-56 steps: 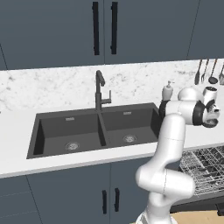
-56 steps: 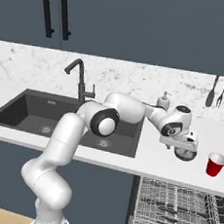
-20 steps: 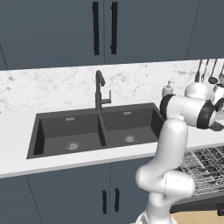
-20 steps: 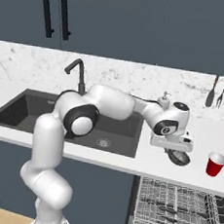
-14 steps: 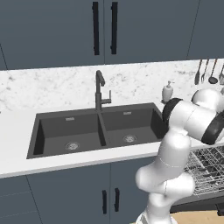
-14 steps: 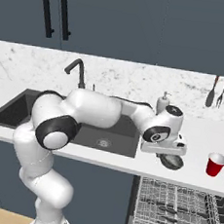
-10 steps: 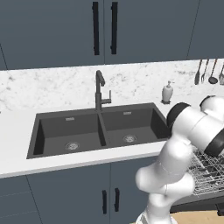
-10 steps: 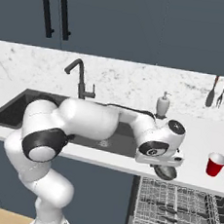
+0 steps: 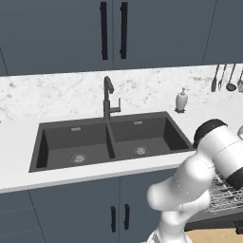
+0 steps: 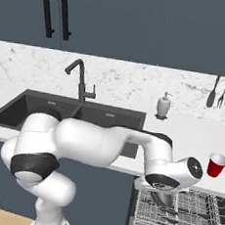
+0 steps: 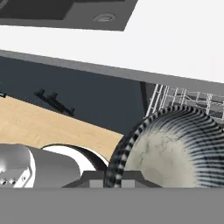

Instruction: Pick up the cup and bowl from the counter, place them in the dishwasher, and close the dishwasher door.

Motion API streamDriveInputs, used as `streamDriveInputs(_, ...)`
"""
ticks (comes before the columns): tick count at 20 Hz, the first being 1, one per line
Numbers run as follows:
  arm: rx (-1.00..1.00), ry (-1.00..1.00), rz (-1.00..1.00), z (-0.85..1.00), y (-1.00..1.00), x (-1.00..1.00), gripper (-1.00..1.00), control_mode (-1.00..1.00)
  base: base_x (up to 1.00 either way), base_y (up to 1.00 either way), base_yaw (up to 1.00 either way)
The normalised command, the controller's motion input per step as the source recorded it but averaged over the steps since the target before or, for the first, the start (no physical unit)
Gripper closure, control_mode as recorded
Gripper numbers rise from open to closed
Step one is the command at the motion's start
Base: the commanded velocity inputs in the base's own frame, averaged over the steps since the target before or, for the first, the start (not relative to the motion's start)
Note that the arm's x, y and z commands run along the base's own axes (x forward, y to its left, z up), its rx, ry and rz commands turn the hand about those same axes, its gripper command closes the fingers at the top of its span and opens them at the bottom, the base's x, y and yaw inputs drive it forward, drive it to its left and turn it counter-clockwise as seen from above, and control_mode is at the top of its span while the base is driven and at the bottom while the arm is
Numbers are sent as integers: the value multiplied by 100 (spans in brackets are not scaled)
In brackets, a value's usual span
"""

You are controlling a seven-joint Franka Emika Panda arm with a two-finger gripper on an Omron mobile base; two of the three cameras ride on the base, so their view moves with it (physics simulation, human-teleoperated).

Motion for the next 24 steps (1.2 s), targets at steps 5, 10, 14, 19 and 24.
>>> streamDriveInputs(5,0,0,0,-73,0,1,100,-100,0,0,0)
streamDriveInputs(10,0,0,0,-82,-11,17,100,-100,0,0,0)
streamDriveInputs(14,0,0,-1,-41,-14,18,100,-100,0,0,0)
streamDriveInputs(19,9,-2,-7,-8,-5,19,100,-100,0,0,0)
streamDriveInputs(24,14,-12,-7,-20,0,1,100,-100,0,0,0)
